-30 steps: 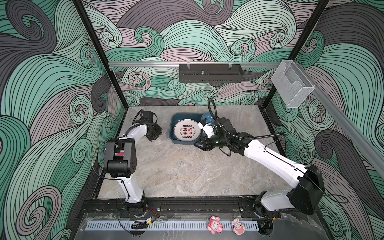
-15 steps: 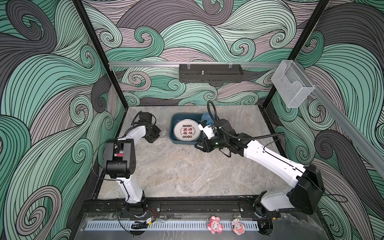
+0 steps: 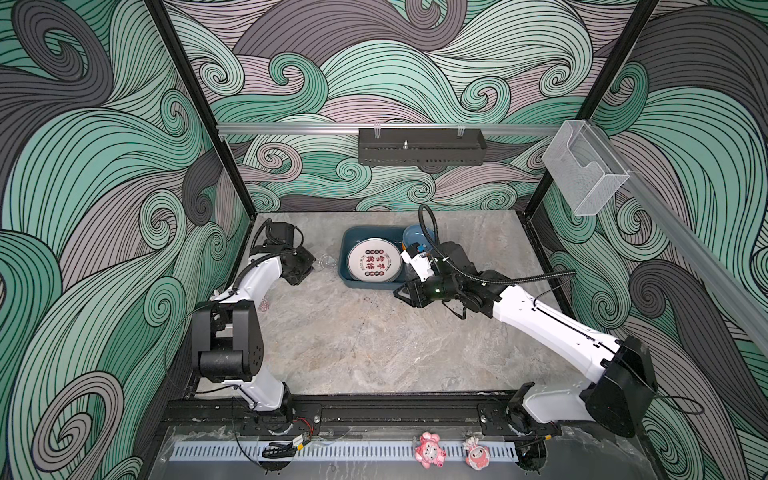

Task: Place the mixed dishes into the plastic bin
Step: 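Lift the clear cup with the left gripper toward the bin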

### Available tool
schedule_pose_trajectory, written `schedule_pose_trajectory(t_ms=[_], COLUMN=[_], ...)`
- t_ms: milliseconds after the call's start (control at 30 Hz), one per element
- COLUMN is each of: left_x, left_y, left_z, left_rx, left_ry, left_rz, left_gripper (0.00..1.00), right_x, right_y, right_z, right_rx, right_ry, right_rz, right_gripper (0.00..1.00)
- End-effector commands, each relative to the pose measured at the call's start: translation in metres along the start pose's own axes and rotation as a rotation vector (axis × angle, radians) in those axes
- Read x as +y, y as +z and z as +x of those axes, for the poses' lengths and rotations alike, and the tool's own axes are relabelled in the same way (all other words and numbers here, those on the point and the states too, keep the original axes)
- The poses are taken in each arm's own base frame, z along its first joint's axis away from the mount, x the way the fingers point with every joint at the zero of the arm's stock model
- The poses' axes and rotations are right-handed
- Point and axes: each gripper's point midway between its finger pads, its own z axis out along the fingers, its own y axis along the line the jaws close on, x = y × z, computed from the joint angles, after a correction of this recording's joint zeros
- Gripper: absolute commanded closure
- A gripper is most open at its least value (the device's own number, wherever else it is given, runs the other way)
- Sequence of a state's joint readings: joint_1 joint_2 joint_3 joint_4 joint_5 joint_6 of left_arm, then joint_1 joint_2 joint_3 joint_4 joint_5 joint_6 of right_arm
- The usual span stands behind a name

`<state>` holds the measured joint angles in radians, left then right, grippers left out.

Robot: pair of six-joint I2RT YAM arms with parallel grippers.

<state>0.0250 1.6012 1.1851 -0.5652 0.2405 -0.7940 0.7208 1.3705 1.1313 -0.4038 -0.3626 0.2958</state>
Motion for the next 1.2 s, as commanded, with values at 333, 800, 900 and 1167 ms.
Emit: schedule_pose_trajectory(t_ms=[333, 800, 900, 1167], left_x=[-0.028, -0.105, -0.122, -0.164], left_y=[-0.044, -0.045, -0.044, -0.043], left_z=[0.038, 0.081, 0.089, 0.106], left_rx=[0.105, 0.191, 0.208, 0.238], left_ry=[0.103, 0.257, 0.29, 0.357], left_rz=[0.18, 0.276, 0.287, 0.322], left_gripper=[1.0, 1.0, 1.0, 1.0], right_x=[-0.019, -0.052, -0.061, -0.081], right_y=[-0.027, -0.064, -0.073, -0.087], right_z=[0.012, 0.022, 0.02, 0.019], right_rx=[-0.05, -0.111, -0.126, -0.14], right_ry=[-0.016, 0.005, 0.045, 0.107], right_rz=[0.14, 0.305, 0.326, 0.38], right_gripper=[0.6, 0.51, 0.51, 0.49])
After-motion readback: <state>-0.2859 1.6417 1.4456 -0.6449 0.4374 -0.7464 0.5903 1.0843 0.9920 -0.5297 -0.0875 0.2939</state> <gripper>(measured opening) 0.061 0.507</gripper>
